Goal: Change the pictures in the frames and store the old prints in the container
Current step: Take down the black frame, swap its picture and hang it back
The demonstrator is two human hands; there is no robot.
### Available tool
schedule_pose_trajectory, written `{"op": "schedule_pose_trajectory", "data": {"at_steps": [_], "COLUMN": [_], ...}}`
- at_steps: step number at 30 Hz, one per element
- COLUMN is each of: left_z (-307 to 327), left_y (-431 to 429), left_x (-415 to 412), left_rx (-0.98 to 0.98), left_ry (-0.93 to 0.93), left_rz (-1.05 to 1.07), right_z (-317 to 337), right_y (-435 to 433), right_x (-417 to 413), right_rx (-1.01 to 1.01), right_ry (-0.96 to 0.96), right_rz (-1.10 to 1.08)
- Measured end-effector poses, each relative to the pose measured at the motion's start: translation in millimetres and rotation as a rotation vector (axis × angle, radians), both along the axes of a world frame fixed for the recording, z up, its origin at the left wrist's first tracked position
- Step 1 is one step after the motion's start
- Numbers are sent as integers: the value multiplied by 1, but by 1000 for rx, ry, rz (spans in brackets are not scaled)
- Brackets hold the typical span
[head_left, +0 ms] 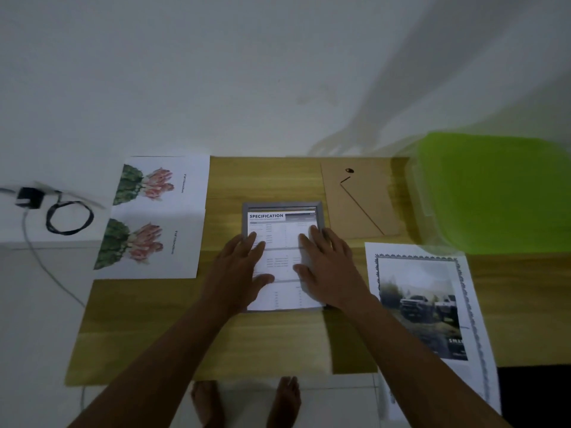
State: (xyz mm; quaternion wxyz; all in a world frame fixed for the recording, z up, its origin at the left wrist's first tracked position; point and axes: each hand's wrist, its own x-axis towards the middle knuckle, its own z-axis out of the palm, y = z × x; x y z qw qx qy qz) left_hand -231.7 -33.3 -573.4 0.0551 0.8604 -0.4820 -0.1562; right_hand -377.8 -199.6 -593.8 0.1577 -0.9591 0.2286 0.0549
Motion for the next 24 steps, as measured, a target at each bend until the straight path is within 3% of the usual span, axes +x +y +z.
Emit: {"op": "schedule_pose_trajectory", "data": {"at_steps": [8, 13, 18, 20, 24], "left_z": [0, 3, 0, -2, -1], "left_y": [-6, 2, 24, 30, 32], "left_x": [5, 6, 4, 3, 4], "left_rx": [62, -25, -5, 2, 19], "left_ry": [-34, 17, 120, 176, 242], "left_rz": [-7, 36, 24, 27, 35], "right_z": [1, 14, 20, 21, 25], "right_y": [-2, -35, -111, -131, -146], "right_x": [4, 11, 18, 21, 31], "right_rx": [-21, -20, -43, -2, 5], "right_ry": [9, -145, 52, 137, 110], "right_rz": [3, -163, -437, -457, -458]}}
